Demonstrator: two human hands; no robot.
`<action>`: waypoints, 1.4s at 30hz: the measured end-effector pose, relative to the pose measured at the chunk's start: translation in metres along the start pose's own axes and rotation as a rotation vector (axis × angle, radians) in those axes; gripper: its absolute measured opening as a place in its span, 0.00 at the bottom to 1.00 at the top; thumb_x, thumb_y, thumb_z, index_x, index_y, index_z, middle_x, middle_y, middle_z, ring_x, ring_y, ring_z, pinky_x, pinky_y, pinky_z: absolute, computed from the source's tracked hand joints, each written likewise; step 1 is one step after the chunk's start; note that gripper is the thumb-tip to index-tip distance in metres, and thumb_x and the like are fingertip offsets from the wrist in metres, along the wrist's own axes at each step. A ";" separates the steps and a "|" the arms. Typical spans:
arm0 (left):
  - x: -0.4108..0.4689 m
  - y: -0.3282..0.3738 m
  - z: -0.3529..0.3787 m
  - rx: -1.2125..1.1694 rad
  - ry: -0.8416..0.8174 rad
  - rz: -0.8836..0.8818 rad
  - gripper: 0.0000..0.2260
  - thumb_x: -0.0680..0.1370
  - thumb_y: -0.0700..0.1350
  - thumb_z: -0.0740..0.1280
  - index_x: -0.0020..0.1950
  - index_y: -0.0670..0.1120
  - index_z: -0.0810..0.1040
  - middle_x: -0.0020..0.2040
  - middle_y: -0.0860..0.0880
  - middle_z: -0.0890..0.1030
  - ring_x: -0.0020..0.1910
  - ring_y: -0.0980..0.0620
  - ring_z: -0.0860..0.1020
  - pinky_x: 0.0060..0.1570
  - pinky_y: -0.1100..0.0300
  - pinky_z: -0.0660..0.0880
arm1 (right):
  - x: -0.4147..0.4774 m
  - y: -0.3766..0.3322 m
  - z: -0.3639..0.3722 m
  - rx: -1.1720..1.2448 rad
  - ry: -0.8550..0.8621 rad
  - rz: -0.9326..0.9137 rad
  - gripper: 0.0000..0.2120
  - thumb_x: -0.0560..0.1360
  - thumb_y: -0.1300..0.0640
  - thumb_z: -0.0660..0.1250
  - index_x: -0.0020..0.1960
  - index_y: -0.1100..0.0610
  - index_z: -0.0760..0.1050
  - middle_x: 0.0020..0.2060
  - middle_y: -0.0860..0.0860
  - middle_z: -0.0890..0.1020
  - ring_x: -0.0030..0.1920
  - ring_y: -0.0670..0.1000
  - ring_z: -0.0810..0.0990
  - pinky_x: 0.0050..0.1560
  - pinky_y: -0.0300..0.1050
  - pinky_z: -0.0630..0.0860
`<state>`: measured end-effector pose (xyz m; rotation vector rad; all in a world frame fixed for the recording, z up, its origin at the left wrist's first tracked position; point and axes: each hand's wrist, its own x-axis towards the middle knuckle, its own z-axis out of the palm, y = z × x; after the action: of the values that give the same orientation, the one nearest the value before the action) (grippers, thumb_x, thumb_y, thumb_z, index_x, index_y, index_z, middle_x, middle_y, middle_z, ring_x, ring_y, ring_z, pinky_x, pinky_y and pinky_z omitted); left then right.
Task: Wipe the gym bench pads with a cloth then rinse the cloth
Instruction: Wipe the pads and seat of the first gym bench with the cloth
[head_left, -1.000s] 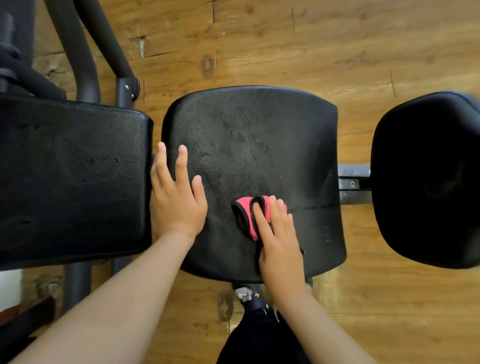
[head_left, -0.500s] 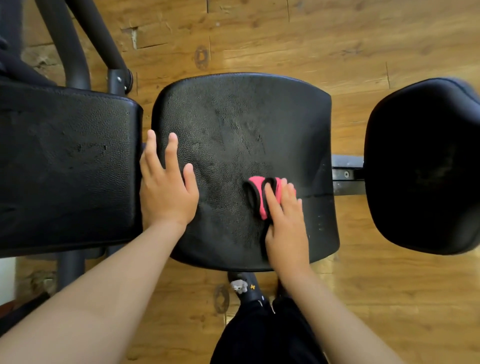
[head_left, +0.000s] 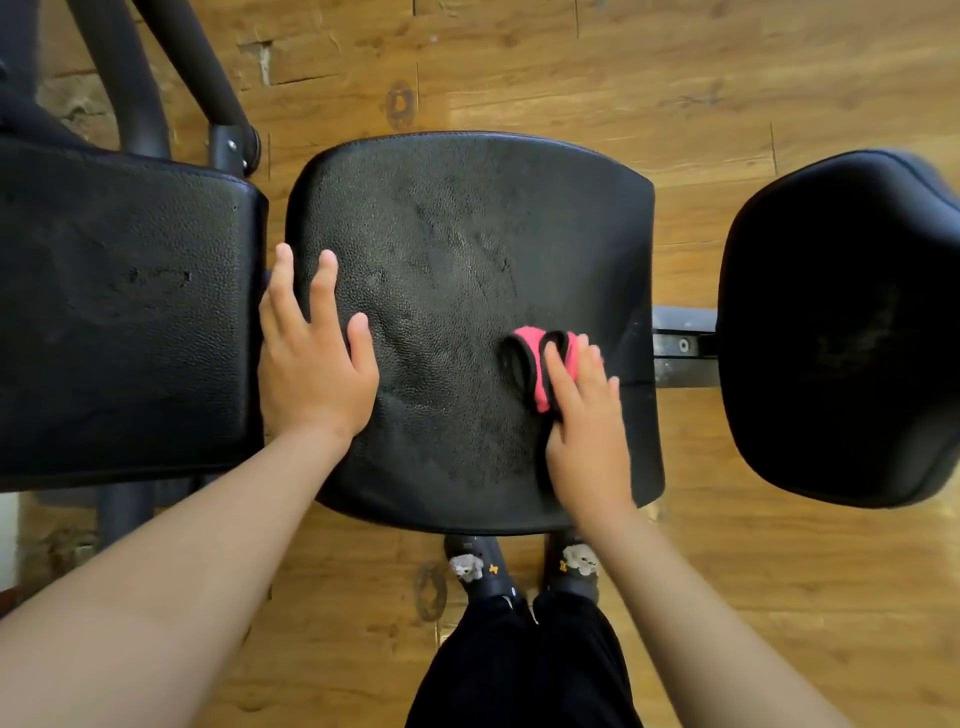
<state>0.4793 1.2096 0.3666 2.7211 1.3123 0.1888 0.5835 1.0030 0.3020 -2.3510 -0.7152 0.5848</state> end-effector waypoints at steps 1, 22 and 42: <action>0.000 0.000 0.000 0.002 0.000 -0.003 0.24 0.80 0.49 0.58 0.76 0.46 0.62 0.77 0.38 0.57 0.72 0.37 0.61 0.65 0.42 0.67 | 0.013 0.003 -0.004 0.001 -0.017 0.008 0.40 0.68 0.75 0.55 0.76 0.50 0.59 0.77 0.55 0.55 0.77 0.54 0.51 0.76 0.51 0.44; -0.001 0.002 -0.002 0.001 -0.026 -0.039 0.24 0.80 0.48 0.60 0.76 0.47 0.61 0.77 0.40 0.57 0.73 0.38 0.60 0.64 0.41 0.69 | 0.018 0.038 -0.017 0.172 -0.046 0.231 0.42 0.69 0.76 0.54 0.78 0.47 0.54 0.78 0.51 0.50 0.78 0.48 0.44 0.75 0.51 0.41; -0.001 0.003 -0.003 -0.004 -0.026 -0.038 0.24 0.80 0.48 0.59 0.76 0.46 0.61 0.77 0.40 0.57 0.73 0.38 0.60 0.62 0.40 0.70 | -0.020 0.064 -0.017 0.110 -0.069 0.308 0.42 0.70 0.75 0.54 0.77 0.44 0.53 0.78 0.50 0.52 0.77 0.48 0.46 0.71 0.40 0.41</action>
<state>0.4806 1.2071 0.3700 2.6834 1.3544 0.1512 0.5998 0.9404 0.2771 -2.3628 -0.3403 0.8193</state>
